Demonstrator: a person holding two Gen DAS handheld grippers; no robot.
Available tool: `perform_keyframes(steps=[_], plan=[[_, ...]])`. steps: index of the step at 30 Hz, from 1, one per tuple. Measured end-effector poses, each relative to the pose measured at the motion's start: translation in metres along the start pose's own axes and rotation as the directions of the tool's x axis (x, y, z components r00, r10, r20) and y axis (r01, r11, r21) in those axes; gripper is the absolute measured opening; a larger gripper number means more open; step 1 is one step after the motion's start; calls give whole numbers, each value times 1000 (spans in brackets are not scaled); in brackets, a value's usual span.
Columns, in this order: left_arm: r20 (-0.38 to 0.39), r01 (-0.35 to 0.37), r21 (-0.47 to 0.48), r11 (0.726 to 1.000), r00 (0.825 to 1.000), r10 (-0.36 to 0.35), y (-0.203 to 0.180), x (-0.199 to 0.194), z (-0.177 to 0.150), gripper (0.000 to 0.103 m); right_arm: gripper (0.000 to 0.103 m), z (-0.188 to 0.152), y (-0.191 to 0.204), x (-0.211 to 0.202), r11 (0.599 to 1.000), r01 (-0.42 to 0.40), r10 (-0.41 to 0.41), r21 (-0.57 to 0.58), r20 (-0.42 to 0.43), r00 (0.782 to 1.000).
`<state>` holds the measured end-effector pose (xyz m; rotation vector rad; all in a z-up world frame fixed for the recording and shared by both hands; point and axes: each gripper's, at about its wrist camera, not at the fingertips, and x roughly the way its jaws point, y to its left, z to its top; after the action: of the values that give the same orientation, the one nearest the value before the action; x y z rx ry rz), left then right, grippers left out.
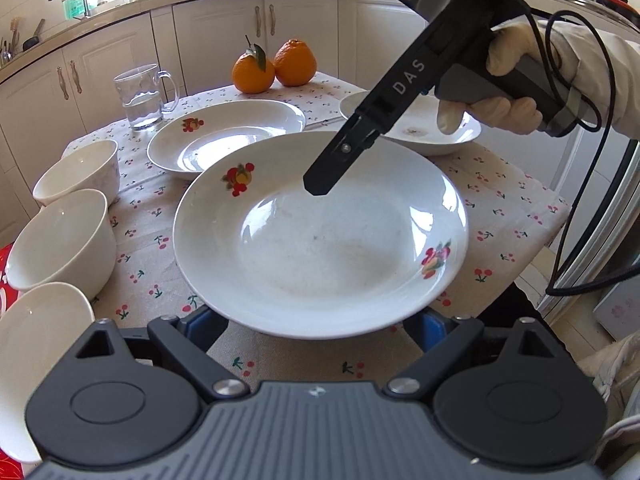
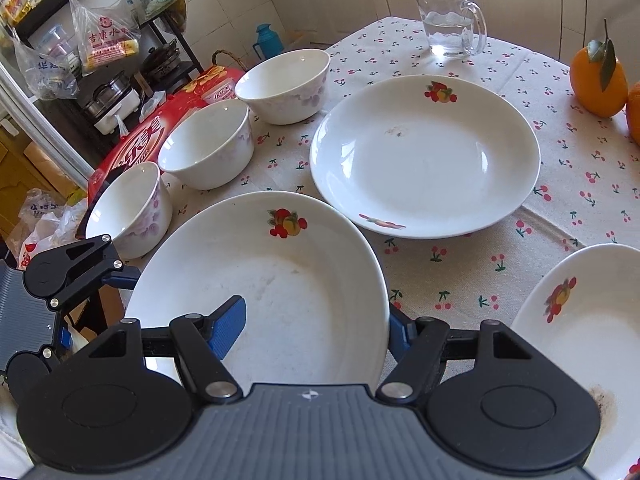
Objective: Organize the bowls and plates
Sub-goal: 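Lift the flower plate with the right gripper and carry it toward the stained plate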
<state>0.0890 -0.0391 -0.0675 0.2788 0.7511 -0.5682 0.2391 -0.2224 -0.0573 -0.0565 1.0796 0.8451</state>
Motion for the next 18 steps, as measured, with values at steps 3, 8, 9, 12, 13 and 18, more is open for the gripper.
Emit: perform_keyframes(steps=[3,8,9,12,13,18], plan=[[1,12,12,1000,1000,-12,0,2,7,93,76,-2,-2,-8,1000,10,-10,6,19,1000],[2,27,48,998,1000,-27,-4,7,22,93,76,-6,-12,-23,999,24,-25,29,51,998],[3,31,55,998,1000,-31,-4,8,25,93,76,-7,-14,-26,999,27,-29,32,57,998],[2,45,75,996,999,-45,-8,12,35,93,76,-11,-21,-36,998,37,-40,46,76,996],[2,49,84,995,999,-50,-10,14,39,93,76,-12,-23,-39,998,40,-44,51,82,996],[-8,91,114,989,996,-90,-19,28,57,93,76,-22,-39,-56,995,64,-72,81,107,992]])
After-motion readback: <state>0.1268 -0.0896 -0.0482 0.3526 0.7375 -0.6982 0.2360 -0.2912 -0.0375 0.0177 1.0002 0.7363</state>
